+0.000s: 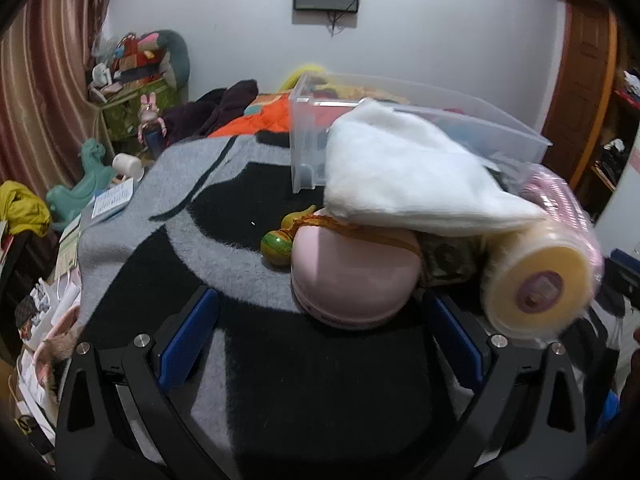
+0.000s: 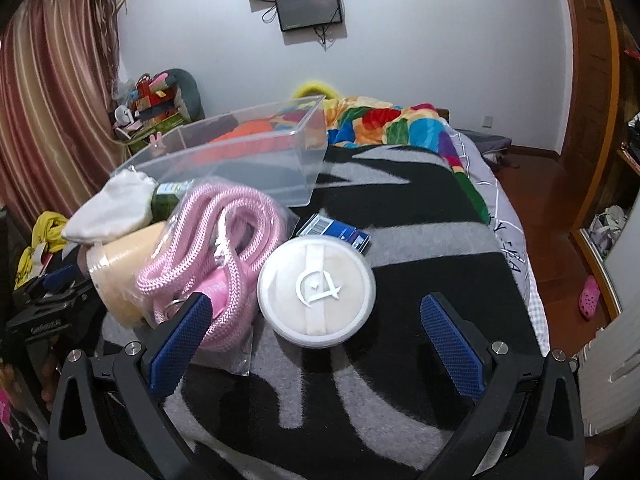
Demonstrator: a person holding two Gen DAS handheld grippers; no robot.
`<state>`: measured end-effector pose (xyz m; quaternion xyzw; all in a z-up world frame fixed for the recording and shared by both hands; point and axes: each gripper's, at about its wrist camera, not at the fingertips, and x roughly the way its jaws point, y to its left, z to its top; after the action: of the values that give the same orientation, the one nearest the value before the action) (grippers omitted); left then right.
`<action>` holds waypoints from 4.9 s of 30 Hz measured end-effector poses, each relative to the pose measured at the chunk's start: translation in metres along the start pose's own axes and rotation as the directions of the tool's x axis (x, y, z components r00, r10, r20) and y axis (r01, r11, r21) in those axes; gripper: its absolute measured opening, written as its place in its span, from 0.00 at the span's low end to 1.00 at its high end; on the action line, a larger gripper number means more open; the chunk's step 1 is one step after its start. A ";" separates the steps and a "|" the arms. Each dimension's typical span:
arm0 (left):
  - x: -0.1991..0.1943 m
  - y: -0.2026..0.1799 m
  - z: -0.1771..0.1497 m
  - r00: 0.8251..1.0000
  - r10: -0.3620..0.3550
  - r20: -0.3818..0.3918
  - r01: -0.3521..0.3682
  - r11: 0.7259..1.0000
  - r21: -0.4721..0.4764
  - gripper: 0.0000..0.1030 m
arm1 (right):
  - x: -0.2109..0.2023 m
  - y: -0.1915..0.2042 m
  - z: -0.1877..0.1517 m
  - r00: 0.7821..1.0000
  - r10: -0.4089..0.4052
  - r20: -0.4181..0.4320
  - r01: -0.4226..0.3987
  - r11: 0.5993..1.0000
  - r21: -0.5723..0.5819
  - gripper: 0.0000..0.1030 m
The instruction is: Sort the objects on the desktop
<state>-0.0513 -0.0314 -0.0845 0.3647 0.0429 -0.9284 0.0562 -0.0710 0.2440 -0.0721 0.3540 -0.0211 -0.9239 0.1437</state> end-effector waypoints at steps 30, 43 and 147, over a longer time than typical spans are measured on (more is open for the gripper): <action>-0.016 0.004 -0.007 1.000 -0.009 0.025 0.008 1.000 0.027 0.60 | 0.008 -0.009 -0.002 0.997 0.071 0.015 -0.071 0.997 0.002 0.69; -0.013 0.011 -0.003 1.000 -0.015 0.007 0.014 0.999 0.033 0.74 | 0.008 -0.008 -0.010 0.999 0.018 -0.032 -0.021 0.995 -0.097 0.70; 0.105 -0.039 0.169 0.932 -0.155 -0.327 0.242 0.940 0.242 0.62 | 0.134 0.067 0.147 0.966 0.068 -0.248 -0.134 0.957 -0.257 0.61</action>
<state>-0.2464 -0.0205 -0.0310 0.5006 -0.0429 -0.8591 -0.0979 -0.2463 0.1326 -0.0392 0.4370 0.1046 -0.8606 0.2396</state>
